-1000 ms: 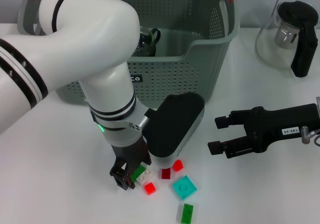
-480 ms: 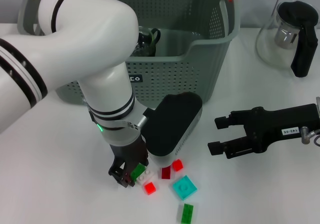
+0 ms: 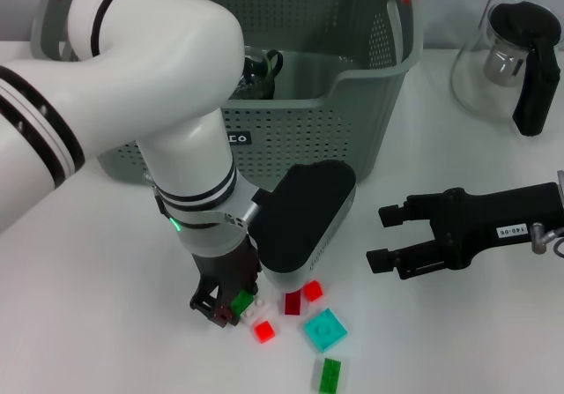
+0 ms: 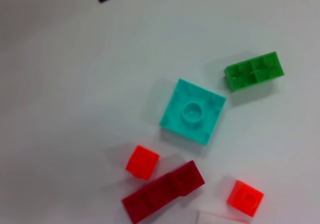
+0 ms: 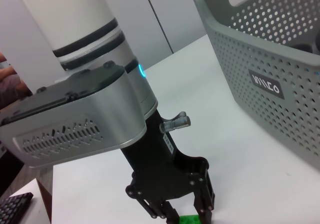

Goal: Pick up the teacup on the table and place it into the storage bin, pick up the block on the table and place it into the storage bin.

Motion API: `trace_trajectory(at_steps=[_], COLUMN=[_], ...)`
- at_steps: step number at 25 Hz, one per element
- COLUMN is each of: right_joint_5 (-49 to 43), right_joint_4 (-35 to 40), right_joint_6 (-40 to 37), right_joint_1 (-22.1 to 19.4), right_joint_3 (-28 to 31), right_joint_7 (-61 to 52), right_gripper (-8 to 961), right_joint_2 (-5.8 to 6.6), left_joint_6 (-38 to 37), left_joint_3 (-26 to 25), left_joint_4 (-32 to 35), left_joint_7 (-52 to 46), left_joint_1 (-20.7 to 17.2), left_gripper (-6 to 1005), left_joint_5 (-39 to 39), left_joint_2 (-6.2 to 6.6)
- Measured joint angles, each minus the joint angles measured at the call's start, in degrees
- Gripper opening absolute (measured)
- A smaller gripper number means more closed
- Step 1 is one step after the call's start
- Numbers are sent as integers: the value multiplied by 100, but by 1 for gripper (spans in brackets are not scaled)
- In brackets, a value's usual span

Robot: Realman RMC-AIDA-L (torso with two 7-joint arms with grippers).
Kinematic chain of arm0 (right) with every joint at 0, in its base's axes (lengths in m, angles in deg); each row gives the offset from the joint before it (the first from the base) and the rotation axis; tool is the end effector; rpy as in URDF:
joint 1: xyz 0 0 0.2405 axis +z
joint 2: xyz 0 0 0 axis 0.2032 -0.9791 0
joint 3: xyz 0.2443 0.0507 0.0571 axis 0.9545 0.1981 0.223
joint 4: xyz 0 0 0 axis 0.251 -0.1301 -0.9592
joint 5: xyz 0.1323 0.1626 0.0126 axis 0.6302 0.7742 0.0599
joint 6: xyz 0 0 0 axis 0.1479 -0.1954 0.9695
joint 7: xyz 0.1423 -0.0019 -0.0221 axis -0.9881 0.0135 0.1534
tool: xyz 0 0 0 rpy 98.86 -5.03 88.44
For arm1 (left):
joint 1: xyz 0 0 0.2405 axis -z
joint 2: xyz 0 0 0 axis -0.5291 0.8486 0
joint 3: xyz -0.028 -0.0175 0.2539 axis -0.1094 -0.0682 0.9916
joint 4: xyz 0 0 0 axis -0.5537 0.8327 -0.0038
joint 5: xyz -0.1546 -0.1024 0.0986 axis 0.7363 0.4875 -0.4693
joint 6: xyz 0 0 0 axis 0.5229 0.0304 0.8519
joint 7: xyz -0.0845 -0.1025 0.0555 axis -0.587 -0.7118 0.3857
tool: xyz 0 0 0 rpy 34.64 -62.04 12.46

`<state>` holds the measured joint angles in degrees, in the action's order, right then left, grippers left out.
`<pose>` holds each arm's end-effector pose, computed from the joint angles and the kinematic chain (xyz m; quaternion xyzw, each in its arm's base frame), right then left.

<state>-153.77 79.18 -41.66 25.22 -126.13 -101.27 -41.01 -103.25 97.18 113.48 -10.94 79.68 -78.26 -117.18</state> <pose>0.2313 0.3348 -0.0137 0.9556 -0.2567 -0.1449 0.0032 -0.1524 0.3290 -0.0995 0.9105 -0.2325 -0.3306 0.0880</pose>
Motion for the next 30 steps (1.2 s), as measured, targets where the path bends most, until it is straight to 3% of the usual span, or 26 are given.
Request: trace_trajectory(at_steps=[5,7,8,9,11,12,14,19,21,23,28,30], right_joint_5=[0,0,1,0,1,2,5,5,1,0,-12,-16], right_joint_4=[0,0,0,0,0,0,0,22,36,39,48,47], right_joint_6=[-2,-12,-18,-26,-34,-39,-43,-66,-90,-102,-106,-106], right_joint_1=[-4,-7,-10,-16,-21,-21,-21,-7,7,26,56,53], right_joint_3=[0,9,15,23,34,32,26,12,10,9,-11,-23], right_joint_7=[4,25,41,54,67,69,69,71,72,73,81,90], right_gripper=[944,944,944,944,944,944,944,944,944,944,944,944], right_joint_2=[0,0,0,1,10,23,28,41,48,61,70,70], left_joint_6=[-300,-603,-929,-929,-1373,-1875,-2115,-2658,-2521,-2155,-630,-43], left_joint_3=[-182,-456,-826,-826,-1499,-2383,-2910,-5045,-5695,-5943,-5959,-5927], left_joint_4=[173,402,696,696,1183,1717,1958,2309,2239,2022,651,115], left_joint_7=[-167,-217,-233,-233,-232,-237,-254,-411,-671,-980,-1666,-1813], left_joint_1=[23,-12,-89,-89,-229,-372,-425,-362,-286,-211,174,342], left_gripper=[406,407,407,407,407,408,408,409,409,410,411,411], left_joint_5=[-3,-15,19,19,120,394,615,1491,1812,2017,2092,2041], left_joint_2=[24,23,22,22,23,25,29,99,228,409,976,1136])
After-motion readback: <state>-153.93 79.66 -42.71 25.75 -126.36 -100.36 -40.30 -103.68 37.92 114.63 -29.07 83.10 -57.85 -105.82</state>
